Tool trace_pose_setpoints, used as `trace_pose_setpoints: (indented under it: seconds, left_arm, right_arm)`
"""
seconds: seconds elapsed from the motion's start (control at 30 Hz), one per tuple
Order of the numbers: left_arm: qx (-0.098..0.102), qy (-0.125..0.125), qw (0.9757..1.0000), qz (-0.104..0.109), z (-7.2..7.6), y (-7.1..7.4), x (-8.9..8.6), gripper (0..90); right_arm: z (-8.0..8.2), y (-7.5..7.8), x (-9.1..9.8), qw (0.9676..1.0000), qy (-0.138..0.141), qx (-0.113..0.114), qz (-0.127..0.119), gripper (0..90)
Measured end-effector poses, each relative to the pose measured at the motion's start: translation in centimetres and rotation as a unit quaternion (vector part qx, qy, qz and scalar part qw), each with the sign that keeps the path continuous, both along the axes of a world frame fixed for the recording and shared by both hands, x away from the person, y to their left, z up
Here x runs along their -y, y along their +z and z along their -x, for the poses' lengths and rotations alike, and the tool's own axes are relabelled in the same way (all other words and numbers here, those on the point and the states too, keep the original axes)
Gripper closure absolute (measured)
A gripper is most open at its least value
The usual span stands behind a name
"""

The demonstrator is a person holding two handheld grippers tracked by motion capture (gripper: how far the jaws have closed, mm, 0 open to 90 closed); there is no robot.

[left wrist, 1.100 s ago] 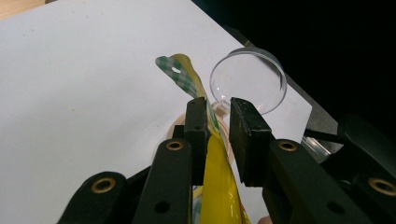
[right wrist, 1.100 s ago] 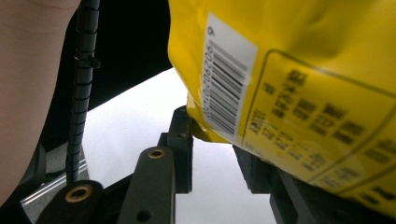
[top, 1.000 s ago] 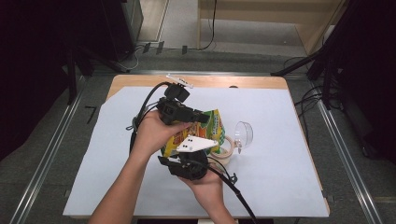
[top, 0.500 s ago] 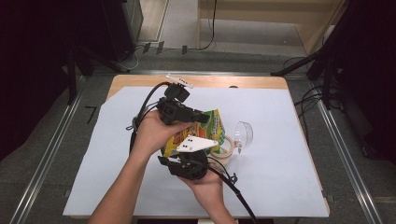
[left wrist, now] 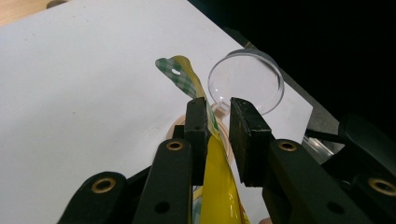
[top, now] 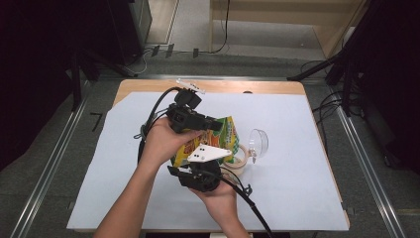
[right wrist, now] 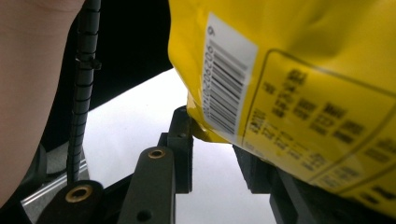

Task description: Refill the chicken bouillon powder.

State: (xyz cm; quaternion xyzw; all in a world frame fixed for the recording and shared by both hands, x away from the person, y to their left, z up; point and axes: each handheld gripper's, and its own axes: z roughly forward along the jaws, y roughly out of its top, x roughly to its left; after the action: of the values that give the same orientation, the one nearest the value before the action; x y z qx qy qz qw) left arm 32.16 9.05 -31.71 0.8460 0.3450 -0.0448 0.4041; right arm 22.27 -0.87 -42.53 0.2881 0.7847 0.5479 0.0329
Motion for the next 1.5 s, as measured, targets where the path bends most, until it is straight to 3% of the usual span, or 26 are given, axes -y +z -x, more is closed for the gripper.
trace_pose_setpoints:
  seconds: [0.33,0.53,1.5]
  left_arm:
    - [0.006,-0.003,1.0000,-0.004,0.2,0.1,0.3,77.5]
    - [-0.011,0.001,0.9999,0.005,-0.6,-0.5,-0.1,77.3]
    - [-0.020,0.007,0.9996,0.019,-1.1,-0.7,-0.7,76.0]
  right_arm:
    - [0.0,-0.2,0.0,1.0000,0.000,0.004,-0.006,71.3]
    - [0.0,-0.1,0.1,1.0000,0.000,0.007,0.006,71.0]
    - [0.1,0.2,0.4,0.9999,0.005,0.011,0.008,70.3]
